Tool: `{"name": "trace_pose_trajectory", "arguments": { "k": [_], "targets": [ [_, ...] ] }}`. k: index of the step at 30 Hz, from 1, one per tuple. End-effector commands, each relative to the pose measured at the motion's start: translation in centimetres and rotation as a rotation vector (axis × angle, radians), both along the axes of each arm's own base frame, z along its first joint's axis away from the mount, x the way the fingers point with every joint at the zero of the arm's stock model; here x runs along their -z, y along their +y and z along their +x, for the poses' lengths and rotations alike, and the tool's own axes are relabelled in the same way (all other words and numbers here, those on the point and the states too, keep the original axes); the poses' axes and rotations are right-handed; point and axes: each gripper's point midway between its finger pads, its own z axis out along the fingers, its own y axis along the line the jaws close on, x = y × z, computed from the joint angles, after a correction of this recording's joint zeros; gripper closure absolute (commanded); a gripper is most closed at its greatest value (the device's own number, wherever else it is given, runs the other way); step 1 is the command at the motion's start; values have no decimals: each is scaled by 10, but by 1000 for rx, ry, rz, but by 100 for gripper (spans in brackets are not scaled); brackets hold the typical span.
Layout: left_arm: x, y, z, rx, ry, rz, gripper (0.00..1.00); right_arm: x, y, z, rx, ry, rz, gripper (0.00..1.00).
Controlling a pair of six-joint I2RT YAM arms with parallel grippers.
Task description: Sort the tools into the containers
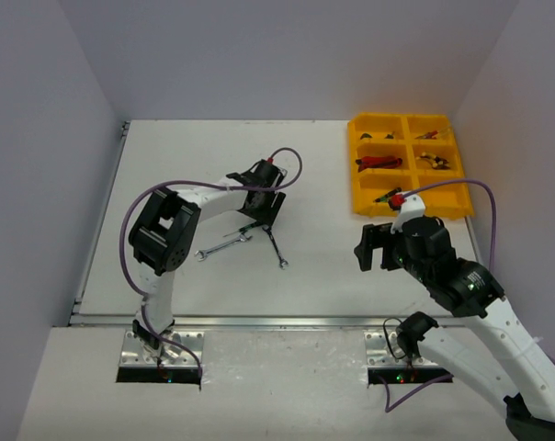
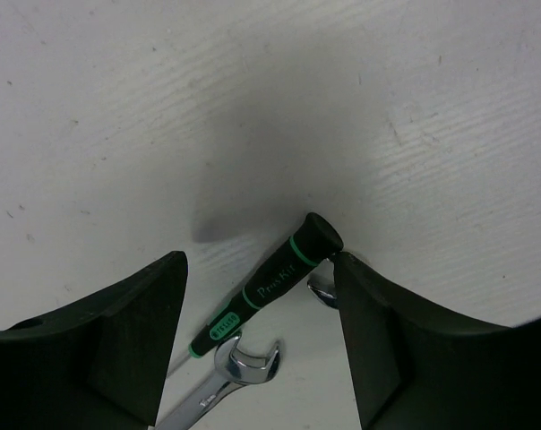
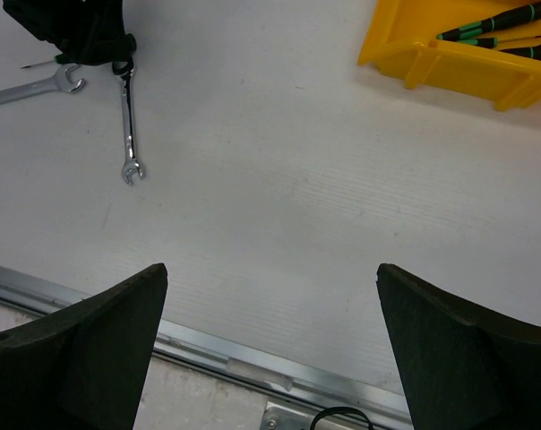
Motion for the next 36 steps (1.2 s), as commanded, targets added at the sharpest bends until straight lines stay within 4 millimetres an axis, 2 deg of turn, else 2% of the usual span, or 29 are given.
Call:
{"name": "trace_pose_trajectory", "arguments": {
  "k": [1,4,13,19,24,26,32,34,36],
  "targets": [
    [-11,-4,25,-18,-54,-26,36,-9,4,6,-11,-44,20,1],
    [-2,-3,24,-17,-35,-22,37,-9,4,6,-8,-44,17,1],
    [14,11,26,-69,-7,-31,49,-8,5,8,-7,-30,12,1],
    [26,25,27,-115,18,-20,76,-8,7,9,-8,-23,16,1],
    [26,30,34,-130,-3,11,89,-9,8,8,-8,-21,25,1],
    [18,31,44,-139,-31,24,99,-8,9,8,-11,-17,31,1],
    [-12,21,62,-158,-94,-23,100,-7,10,7,-10,-11,32,1],
    [-40,9,67,-183,-139,-109,100,-8,9,7,-6,-15,32,1],
    [-78,-13,68,-193,-207,-247,100,-10,5,7,10,-22,28,1]
  ]
}}
